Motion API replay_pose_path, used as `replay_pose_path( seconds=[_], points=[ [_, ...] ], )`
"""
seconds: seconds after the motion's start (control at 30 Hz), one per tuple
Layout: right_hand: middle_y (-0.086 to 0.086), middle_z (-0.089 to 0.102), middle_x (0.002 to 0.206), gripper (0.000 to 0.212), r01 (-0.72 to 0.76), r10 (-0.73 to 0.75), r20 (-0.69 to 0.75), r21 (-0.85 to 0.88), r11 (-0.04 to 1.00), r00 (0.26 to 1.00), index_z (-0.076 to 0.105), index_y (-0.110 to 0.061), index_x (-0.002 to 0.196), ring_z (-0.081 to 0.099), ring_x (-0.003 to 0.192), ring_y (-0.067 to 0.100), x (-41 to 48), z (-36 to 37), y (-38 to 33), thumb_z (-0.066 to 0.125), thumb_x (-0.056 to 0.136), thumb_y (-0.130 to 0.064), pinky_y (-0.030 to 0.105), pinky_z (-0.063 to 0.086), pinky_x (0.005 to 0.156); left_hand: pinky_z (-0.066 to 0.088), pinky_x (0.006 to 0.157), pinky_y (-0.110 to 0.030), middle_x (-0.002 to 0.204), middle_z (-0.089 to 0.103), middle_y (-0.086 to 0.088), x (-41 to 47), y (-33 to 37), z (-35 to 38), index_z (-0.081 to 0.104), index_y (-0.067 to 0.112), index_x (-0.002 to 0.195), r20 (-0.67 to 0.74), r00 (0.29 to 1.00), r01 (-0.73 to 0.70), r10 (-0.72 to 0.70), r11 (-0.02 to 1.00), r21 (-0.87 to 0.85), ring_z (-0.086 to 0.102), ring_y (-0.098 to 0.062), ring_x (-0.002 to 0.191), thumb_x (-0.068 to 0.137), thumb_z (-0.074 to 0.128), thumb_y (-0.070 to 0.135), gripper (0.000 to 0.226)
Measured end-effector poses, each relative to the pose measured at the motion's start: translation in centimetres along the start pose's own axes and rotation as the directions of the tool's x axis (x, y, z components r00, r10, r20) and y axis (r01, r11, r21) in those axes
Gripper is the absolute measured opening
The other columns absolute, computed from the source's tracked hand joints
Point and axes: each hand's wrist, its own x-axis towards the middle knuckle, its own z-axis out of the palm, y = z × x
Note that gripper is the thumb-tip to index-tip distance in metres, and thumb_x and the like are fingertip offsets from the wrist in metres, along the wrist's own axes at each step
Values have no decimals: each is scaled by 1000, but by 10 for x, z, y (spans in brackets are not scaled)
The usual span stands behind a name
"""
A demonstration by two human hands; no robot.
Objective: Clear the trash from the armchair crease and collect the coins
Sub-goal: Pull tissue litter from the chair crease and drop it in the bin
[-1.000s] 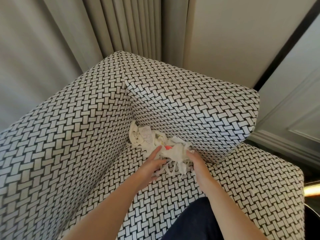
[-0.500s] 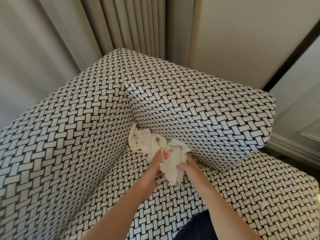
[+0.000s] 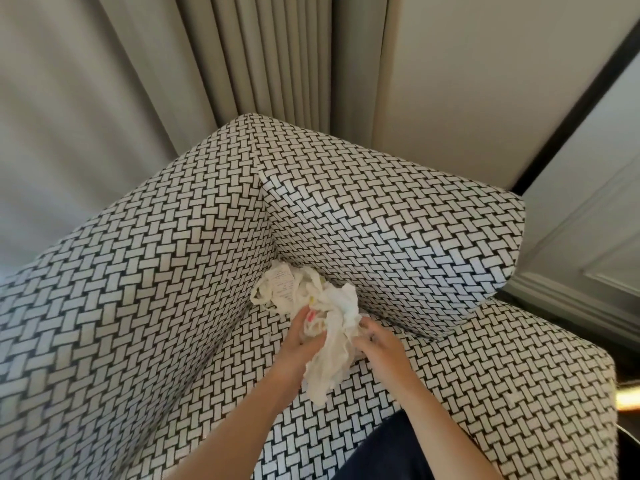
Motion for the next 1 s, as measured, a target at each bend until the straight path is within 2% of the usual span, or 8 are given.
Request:
replay_pose_path(
  seconds=[0.1, 0.23, 0.37, 0.5, 0.63, 0.73, 0.9, 1.0],
  points=[
    [-13, 69, 94, 18, 4, -4, -67, -3, 1000, 998, 63, -34, 101, 65, 79, -7, -12, -3, -3, 56, 91, -21, 10, 50, 63, 50, 84, -23, 126, 55, 11, -14, 0, 6, 32, 36, 139, 13, 1000, -24, 22, 988, 150, 55, -7, 112, 80, 71, 25, 72],
    [-13, 68, 98, 27, -36, 1, -179, -190, 981, 984, 66, -22, 106, 64, 88, -1, -23, -5, -1, 59, 88, -41, 28, 54, 84, 44, 57, -4, 118, 47, 21, -30, 1, 16, 43, 46, 124, 23, 997, -75, 72, 945, 317, 53, 12, 91, 85, 65, 18, 53],
    [-15, 68, 96, 45, -38, -82, -237, -463, 886, 968, 67, -23, 104, 63, 84, -2, -36, -4, -6, 55, 82, -60, 27, 51, 84, 46, 72, -16, 143, 37, 5, -48, 3, 24, 40, 39, 135, 49, 994, -106, 94, 879, 466, 58, -9, 101, 88, 59, 18, 55],
    [-15, 68, 92, 54, -69, -126, -258, -634, 771, 958, 65, -26, 99, 63, 74, -2, -47, 0, -12, 47, 78, -73, 26, 53, 76, 43, 68, -10, 147, 32, 3, -64, 5, 28, 46, 34, 132, 131, 985, -163, 110, 841, 516, 57, 2, 92, 90, 57, 15, 47],
    [-12, 67, 84, 42, -62, -147, -235, -697, 714, 961, 65, -24, 90, 61, 70, 0, -53, 1, -13, 52, 82, -64, 18, 49, 63, 43, 100, -33, 141, 39, 10, -75, 6, 28, 49, 36, 128, 171, 982, -163, 80, 822, 546, 50, -13, 115, 91, 55, 17, 42],
    [-7, 69, 84, 25, -35, -146, -215, -664, 747, 965, 68, -19, 89, 63, 70, 6, -53, 2, -10, 55, 91, -40, 27, 54, 65, 35, 108, -42, 141, 39, 11, -79, 6, 24, 48, 35, 131, 164, 984, -156, 74, 806, 571, 44, -17, 126, 92, 54, 18, 43],
    [1, 70, 81, 20, -22, -164, -268, -577, 816, 949, 69, -11, 89, 67, 75, 17, -51, -2, -6, 53, 93, -22, 35, 56, 71, 37, 89, -16, 141, 41, 6, -80, 5, 18, 51, 30, 129, 72, 992, -123, 100, 820, 558, 49, -8, 112, 91, 55, 16, 40],
    [-4, 68, 85, 14, 39, -213, -274, -529, 848, 938, 66, -13, 91, 65, 78, 12, -51, -4, -6, 55, 93, -21, 17, 52, 64, 37, 75, -6, 140, 43, 3, -77, -1, 13, 57, 26, 122, -66, 989, -75, 132, 831, 551, 47, -1, 97, 90, 53, 12, 36]
  ],
)
